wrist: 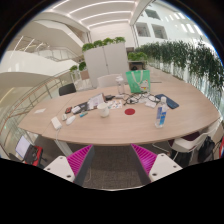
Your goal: Pour water
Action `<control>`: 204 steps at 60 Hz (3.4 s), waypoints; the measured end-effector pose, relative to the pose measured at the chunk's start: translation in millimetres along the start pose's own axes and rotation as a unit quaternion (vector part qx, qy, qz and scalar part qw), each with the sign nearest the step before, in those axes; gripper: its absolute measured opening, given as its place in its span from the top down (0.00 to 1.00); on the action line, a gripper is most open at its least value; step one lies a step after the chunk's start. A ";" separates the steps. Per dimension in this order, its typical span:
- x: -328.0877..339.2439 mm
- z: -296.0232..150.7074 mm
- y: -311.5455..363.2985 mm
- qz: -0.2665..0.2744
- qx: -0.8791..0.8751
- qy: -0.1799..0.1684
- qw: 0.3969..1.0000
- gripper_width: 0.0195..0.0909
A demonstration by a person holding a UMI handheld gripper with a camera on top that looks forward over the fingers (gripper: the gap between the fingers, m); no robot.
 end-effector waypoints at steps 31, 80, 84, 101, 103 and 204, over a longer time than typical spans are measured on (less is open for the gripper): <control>-191.6 14.2 -233.9 0.096 0.062 -0.117 0.986 0.15; -376.8 -9.0 -300.0 0.166 0.030 -0.132 0.977 0.76; -380.5 -47.0 -280.3 0.163 0.070 -0.140 0.974 0.76; -441.2 -154.9 -130.1 0.162 0.493 -0.128 0.846 0.76; -453.6 -153.6 -118.0 0.153 0.557 -0.116 0.808 0.76; -564.7 -21.7 -141.7 -0.084 0.089 -0.157 0.980 0.61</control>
Point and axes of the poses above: the point between the fingertips, and its own axes, seen from behind it with the camera up: y to the left, z down, x backward, against the way the camera looks, the point moved 10 cm from there along x, backward, against the way the camera looks, and after that the axes turned 13 degrees about -y, right-handed, at the moved point
